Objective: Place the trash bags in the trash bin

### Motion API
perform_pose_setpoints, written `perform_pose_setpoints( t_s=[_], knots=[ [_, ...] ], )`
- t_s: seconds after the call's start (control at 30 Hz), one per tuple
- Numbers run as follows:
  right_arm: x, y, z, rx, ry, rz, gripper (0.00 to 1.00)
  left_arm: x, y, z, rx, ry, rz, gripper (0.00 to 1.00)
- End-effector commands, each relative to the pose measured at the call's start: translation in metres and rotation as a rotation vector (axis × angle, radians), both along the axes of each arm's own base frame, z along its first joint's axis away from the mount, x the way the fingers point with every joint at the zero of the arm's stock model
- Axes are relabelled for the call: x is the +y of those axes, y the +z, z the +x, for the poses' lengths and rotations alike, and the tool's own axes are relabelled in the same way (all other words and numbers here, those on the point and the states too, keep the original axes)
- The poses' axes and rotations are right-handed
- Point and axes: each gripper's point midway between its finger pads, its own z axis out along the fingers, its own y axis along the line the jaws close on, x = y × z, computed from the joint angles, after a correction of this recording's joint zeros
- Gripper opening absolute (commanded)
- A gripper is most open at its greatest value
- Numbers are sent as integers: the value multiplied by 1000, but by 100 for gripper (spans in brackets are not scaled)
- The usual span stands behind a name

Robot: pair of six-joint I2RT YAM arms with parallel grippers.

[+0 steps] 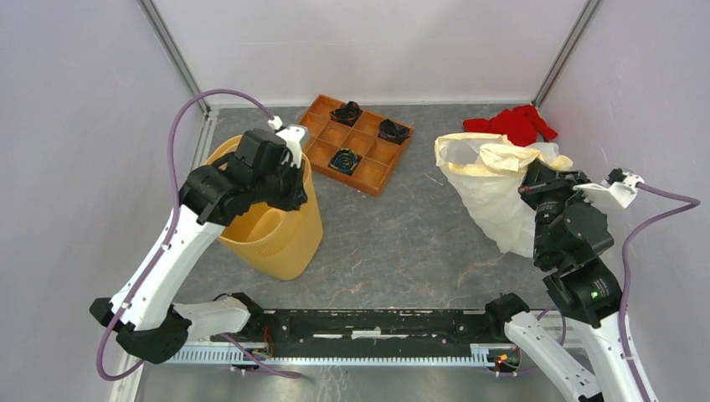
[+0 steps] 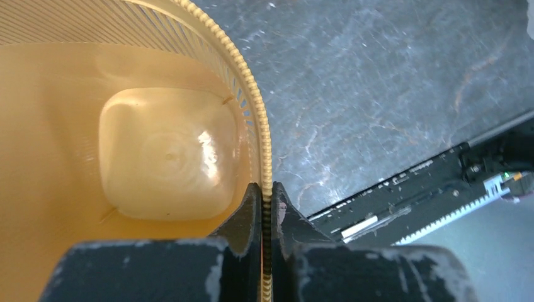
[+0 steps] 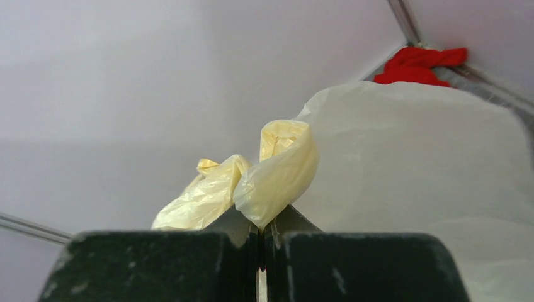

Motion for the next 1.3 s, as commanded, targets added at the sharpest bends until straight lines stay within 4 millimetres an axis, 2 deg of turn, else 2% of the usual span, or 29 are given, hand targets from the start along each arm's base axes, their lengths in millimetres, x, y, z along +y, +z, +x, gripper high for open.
perform_pose_setpoints(
  t_s=[0.0, 0.1, 0.17, 0.2, 0.33, 0.43, 0.47, 0.5, 0.57, 0.63, 0.73, 0.83, 0.9, 1.0, 1.13, 1.27],
  knots=[
    [9, 44, 3, -156, 23, 294, 1, -43, 0, -35, 106, -107, -194, 2],
    [30, 78, 6, -236, 137, 455, 1, -82, 19, -56, 89, -242, -321, 2],
    [46, 98, 9, -271, 221, 546, 1, -103, 31, -67, 74, -314, -364, 2],
    [54, 107, 11, -286, 263, 584, 1, -108, 34, -67, 64, -324, -371, 2],
    [85, 141, 16, -327, 438, 765, 1, -123, 27, -67, 65, -340, -332, 2],
    [106, 172, 16, -364, 576, 908, 1, -134, 18, -76, 84, -379, -327, 2],
    [111, 183, 13, -376, 621, 945, 1, -135, 17, -76, 82, -380, -321, 7],
    [115, 196, 11, -393, 666, 983, 1, -134, 19, -76, 72, -373, -322, 23],
    [120, 217, 9, -411, 712, 1023, 1, -130, 31, -77, 30, -370, -353, 51],
    [122, 232, 9, -418, 733, 1045, 1, -123, 53, -80, -42, -376, -420, 78],
    [133, 249, 11, -421, 798, 1094, 1, -100, 96, -88, -195, -389, -527, 97],
    [155, 268, 7, -409, 890, 1127, 1, -70, 133, -94, -338, -348, -616, 100],
    [180, 284, 2, -415, 976, 1143, 1, -45, 155, -92, -429, -261, -686, 100],
    [221, 310, -14, -411, 1110, 1173, 1, -15, 177, -93, -551, -171, -811, 100],
    [276, 333, -23, -382, 1246, 1239, 1, -2, 187, -89, -623, -111, -878, 100],
    [311, 344, -40, -342, 1313, 1303, 1, 3, 194, -89, -685, -99, -924, 100]
  ],
)
